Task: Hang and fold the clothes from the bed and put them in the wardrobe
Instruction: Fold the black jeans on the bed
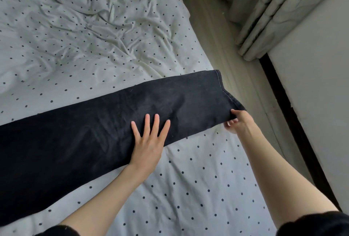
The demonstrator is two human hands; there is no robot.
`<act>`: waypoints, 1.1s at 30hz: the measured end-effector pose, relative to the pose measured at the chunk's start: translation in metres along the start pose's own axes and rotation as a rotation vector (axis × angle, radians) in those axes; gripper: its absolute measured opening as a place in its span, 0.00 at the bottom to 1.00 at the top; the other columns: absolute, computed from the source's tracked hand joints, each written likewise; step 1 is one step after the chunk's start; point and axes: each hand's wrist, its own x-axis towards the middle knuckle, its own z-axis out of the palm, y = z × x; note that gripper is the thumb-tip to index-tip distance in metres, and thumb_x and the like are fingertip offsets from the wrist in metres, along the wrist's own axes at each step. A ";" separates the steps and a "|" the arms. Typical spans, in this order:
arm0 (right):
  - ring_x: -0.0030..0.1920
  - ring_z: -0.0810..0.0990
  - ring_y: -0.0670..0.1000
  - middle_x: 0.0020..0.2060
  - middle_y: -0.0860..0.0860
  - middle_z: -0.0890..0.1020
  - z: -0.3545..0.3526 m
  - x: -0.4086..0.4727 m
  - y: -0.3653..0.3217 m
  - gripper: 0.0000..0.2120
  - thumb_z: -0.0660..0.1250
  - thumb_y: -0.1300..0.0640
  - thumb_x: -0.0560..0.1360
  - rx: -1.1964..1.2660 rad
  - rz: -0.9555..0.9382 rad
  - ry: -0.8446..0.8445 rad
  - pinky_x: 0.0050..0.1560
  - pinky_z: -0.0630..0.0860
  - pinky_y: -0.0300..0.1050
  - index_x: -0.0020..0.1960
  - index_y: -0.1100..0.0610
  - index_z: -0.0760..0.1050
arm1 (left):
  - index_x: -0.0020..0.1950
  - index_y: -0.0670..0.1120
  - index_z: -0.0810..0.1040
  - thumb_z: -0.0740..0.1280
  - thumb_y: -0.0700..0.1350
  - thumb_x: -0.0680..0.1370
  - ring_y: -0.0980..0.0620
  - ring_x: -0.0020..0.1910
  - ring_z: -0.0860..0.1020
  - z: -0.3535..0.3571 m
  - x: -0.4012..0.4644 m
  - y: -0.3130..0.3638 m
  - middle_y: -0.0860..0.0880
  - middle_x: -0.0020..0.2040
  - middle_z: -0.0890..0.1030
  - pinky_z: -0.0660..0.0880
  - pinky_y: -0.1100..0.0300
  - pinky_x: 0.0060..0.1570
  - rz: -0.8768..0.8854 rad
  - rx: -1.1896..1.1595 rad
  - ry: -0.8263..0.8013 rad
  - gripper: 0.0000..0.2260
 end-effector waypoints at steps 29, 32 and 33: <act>0.76 0.51 0.55 0.76 0.55 0.53 -0.019 -0.118 0.147 0.24 0.52 0.51 0.82 -1.435 -0.983 -0.042 0.74 0.52 0.55 0.76 0.55 0.55 | 0.76 0.58 0.43 0.47 0.57 0.82 0.44 0.76 0.39 0.020 -0.102 -0.060 0.50 0.78 0.41 0.38 0.32 0.67 -0.148 -0.168 -0.124 0.24; 0.76 0.49 0.54 0.77 0.54 0.51 0.020 -0.152 0.200 0.24 0.52 0.50 0.82 -1.576 -1.156 -0.206 0.74 0.48 0.55 0.76 0.53 0.54 | 0.76 0.55 0.53 0.55 0.54 0.81 0.44 0.77 0.49 0.025 -0.141 -0.108 0.48 0.78 0.51 0.46 0.30 0.67 -0.221 -0.191 -0.086 0.24; 0.76 0.49 0.53 0.77 0.53 0.51 0.031 -0.162 0.218 0.24 0.52 0.49 0.82 -1.616 -1.207 -0.236 0.74 0.46 0.56 0.76 0.52 0.53 | 0.75 0.54 0.58 0.60 0.52 0.80 0.43 0.76 0.54 0.026 -0.155 -0.122 0.48 0.77 0.57 0.49 0.29 0.66 -0.237 -0.206 -0.059 0.24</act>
